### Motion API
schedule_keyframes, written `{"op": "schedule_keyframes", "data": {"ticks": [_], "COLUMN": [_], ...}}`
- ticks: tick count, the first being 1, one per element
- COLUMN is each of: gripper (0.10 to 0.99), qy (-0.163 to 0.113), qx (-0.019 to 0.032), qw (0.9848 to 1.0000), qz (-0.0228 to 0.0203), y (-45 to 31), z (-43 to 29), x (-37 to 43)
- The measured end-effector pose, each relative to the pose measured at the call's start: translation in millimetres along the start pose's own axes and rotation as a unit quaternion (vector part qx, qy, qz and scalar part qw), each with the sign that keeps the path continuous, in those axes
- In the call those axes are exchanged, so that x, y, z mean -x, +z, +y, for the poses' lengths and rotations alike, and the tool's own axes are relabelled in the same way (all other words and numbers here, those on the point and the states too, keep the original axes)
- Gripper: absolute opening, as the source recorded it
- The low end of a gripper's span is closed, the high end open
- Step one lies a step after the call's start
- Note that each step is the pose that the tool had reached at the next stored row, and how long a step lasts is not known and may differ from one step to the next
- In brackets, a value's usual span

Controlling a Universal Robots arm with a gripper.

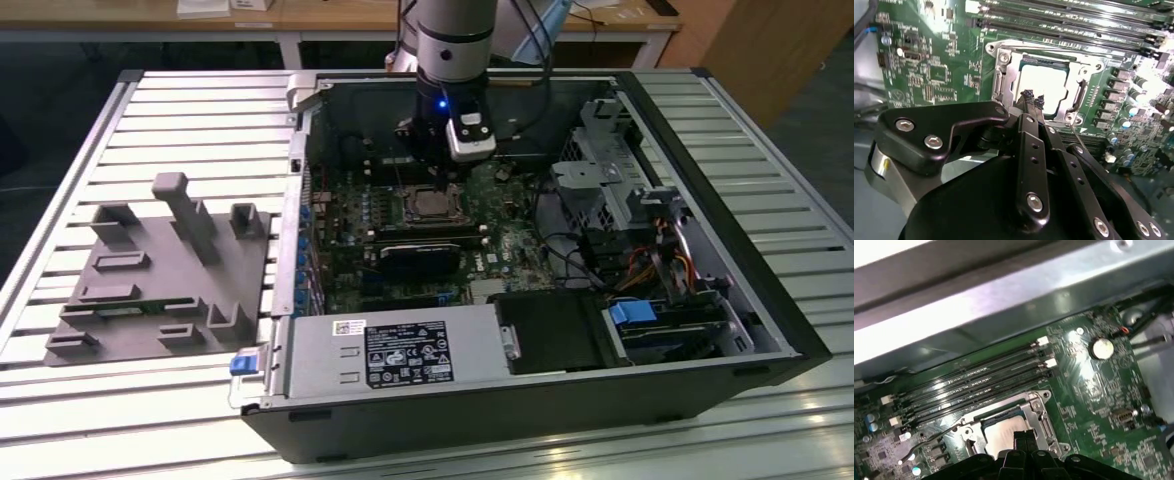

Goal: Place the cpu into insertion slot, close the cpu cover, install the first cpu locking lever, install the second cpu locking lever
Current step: 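Close the cpu cover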

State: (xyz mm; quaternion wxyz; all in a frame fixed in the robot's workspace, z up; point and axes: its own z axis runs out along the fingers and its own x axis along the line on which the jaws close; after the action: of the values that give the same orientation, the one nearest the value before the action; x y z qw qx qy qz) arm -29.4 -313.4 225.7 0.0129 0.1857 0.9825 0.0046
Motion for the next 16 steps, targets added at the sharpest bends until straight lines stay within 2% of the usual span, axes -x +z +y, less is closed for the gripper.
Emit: {"op": "schedule_keyframes", "data": {"ticks": [3, 12, 16], "gripper": [0.102, 0.102, 0.102], "qy": [-0.017, -0.051, -0.064], "qx": [0.0064, 0.008, 0.0112], "qw": [0.9998, 0.9986, 0.9979], "qz": [0.0026, 0.0036, 0.0048], "y": [0.6, 1.9, 2.7], "z": [0.0, -3.9, -7.0], "x": [0.0, -2.6, -3.9]}}
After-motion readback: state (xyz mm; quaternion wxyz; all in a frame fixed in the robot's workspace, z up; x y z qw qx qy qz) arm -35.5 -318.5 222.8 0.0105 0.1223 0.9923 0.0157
